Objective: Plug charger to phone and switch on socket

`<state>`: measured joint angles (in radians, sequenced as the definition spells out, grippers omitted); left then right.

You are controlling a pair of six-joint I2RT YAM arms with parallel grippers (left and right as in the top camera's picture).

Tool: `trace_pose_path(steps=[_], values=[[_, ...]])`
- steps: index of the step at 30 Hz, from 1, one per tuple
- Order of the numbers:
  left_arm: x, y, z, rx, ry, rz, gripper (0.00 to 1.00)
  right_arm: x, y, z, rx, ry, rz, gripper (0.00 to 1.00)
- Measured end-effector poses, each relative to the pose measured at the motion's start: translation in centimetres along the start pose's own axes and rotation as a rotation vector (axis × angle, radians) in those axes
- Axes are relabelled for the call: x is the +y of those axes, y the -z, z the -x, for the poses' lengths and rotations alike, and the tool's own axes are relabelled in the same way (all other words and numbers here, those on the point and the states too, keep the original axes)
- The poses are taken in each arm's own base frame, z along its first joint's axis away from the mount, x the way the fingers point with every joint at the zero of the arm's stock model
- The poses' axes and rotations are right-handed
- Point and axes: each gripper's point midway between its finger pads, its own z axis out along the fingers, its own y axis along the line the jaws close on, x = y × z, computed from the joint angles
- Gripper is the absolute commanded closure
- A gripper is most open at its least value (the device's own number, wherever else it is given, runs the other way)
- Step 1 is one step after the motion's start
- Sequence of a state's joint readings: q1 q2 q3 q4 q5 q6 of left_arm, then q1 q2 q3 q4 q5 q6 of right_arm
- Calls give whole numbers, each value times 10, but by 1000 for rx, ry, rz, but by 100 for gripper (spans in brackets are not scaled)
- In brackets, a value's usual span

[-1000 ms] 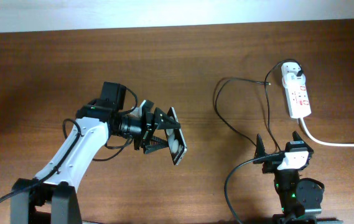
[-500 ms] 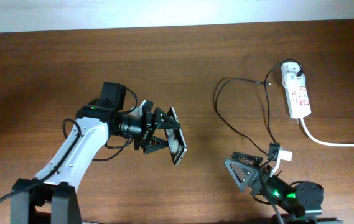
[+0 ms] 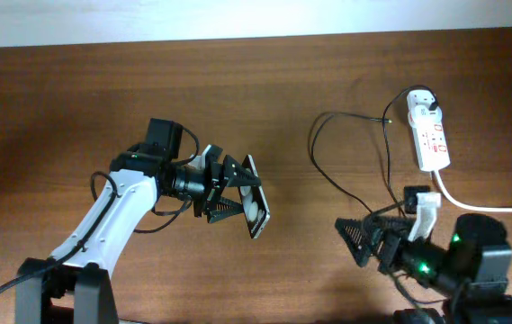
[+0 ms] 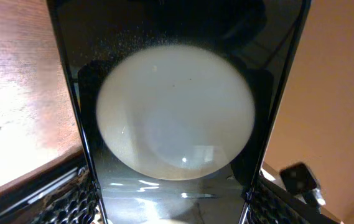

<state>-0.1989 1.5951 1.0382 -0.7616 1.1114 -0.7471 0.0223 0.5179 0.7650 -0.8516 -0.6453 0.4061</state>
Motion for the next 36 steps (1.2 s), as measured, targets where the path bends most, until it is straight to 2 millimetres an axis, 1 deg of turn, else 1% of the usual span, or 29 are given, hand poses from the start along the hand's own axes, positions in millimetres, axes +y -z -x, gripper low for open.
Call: trace_pose_path(steps=[1,2,3,4,5,7,8,9,10,11,13,15,18,19,20,21,22,23,24,25,27,28,30,31,32,33,34,36], values=[[0,0,0,0,3,0,21,10,9,8,-10,45,-20,1],[0,0,0,0,11,0,21,24,18,13,-18,104,-21,1],[0,0,0,0,39,0,21,27,19,12,-16,118,-22,1],[-2,0,2,-7,73,-7,22,22,18,10,-8,120,-53,1],[-4,0,4,-13,103,-13,22,22,14,6,11,143,-69,1],[-11,0,14,-43,149,-36,22,23,5,11,1,166,-100,1],[-21,1,24,-71,154,-66,21,24,-7,15,13,162,-105,1],[-23,1,26,-80,171,-74,21,30,-26,18,40,168,-93,1],[-26,1,29,-90,184,-83,20,36,-48,15,84,179,-80,1],[-25,2,32,-104,201,-78,20,41,-71,6,140,190,-70,1],[-23,2,35,-123,214,-70,20,54,-100,3,156,198,-39,1],[-23,2,36,-127,223,-69,20,57,-132,-7,192,174,-44,1],[-22,2,38,-139,236,-64,22,57,-146,-9,195,158,-51,1],[-22,2,39,-144,237,-64,21,54,-149,-11,198,155,-69,1],[-22,3,40,-152,238,-62,18,52,-149,-10,195,154,-76,1],[-21,3,42,-161,231,-57,10,47,-148,-7,180,154,-109,2],[-19,3,44,-175,211,-49,5,41,-145,-5,164,154,-145,1],[-18,4,46,-188,179,-39,1,33,-134,0,132,146,-194,1],[-14,5,52,-224,105,-12,1,33,-126,8,92,141,-209,1],[-11,6,56,-248,58,9,1,22,-111,10,83,120,-254,1],[2,8,63,-308,24,83,1,1,-84,22,38,71,-329,1],[14,11,67,-365,23,161,1,-15,-71,26,24,37,-381,1],[23,12,61,-449,-20,292,1,-49,-46,31,-2,-54,-501,1],[22,11,56,-486,-55,351,1,-74,-30,27,-2,-148,-596,1],[13,8,52,-530,-101,404,1,-89,-20,28,-19,-217,-649,1],[7,5,50,-570,-96,428,1,-106,-8,25,-25,-295,-713,1],[3,0,47,-616,-95,454,1,-113,-5,26,-35,-321,-738,1],[1,-13,41,-704,48,430,1,-127,-5,21,0,-366,-792,1]])
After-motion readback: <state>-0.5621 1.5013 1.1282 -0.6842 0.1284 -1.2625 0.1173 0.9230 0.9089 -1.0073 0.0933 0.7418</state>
